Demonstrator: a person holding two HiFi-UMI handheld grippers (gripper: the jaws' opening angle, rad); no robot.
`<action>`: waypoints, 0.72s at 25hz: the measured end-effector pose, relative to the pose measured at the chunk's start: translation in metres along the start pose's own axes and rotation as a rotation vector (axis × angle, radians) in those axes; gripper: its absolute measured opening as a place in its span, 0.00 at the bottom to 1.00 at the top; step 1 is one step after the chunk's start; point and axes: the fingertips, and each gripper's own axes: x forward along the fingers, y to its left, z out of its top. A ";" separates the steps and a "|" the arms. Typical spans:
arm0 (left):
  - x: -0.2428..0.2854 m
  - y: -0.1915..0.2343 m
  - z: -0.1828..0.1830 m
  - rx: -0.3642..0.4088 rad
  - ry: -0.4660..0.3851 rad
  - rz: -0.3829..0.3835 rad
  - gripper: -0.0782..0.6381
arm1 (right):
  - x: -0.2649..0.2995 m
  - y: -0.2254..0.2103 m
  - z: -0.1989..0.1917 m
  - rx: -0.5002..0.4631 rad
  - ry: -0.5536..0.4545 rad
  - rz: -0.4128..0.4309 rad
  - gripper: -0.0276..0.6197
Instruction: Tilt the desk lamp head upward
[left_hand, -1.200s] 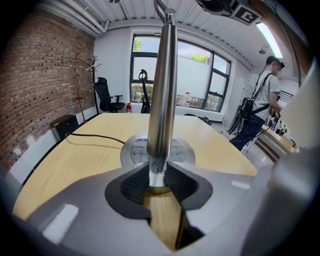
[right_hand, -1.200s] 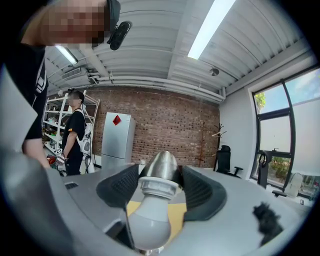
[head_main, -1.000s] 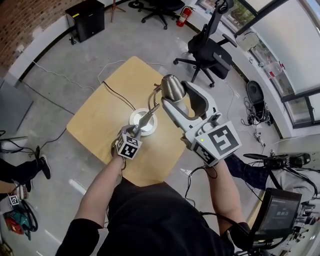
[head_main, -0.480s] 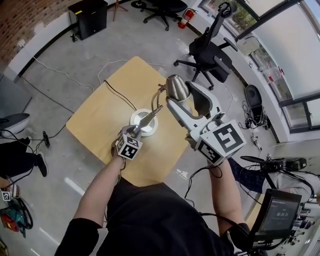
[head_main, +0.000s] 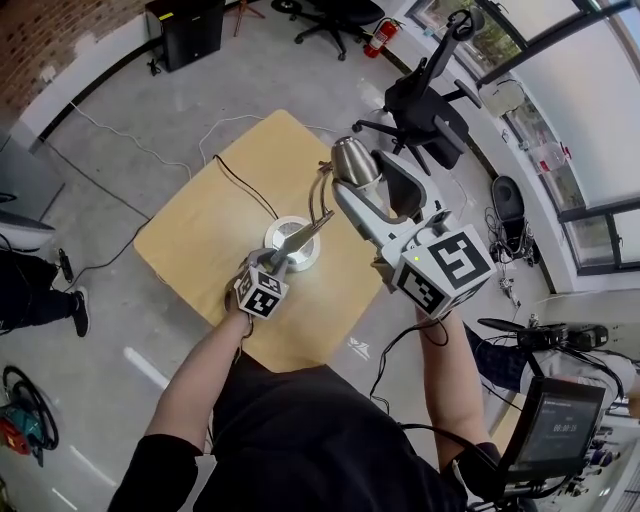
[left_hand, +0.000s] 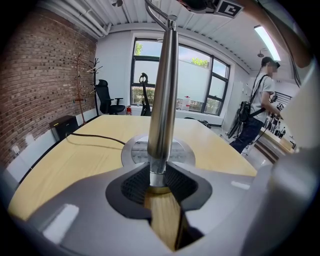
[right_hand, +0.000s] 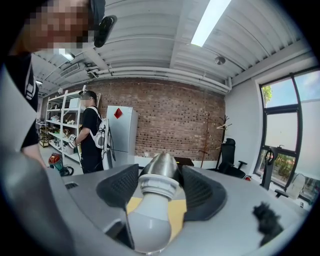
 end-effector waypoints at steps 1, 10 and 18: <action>0.000 0.000 0.000 -0.003 -0.001 0.001 0.26 | 0.002 0.000 0.000 0.000 0.005 0.000 0.49; 0.001 -0.004 0.001 -0.002 -0.010 0.005 0.25 | 0.012 -0.004 -0.001 0.008 0.025 0.008 0.49; 0.002 -0.003 0.001 0.003 -0.016 0.005 0.25 | 0.021 -0.004 -0.002 0.006 0.064 0.024 0.49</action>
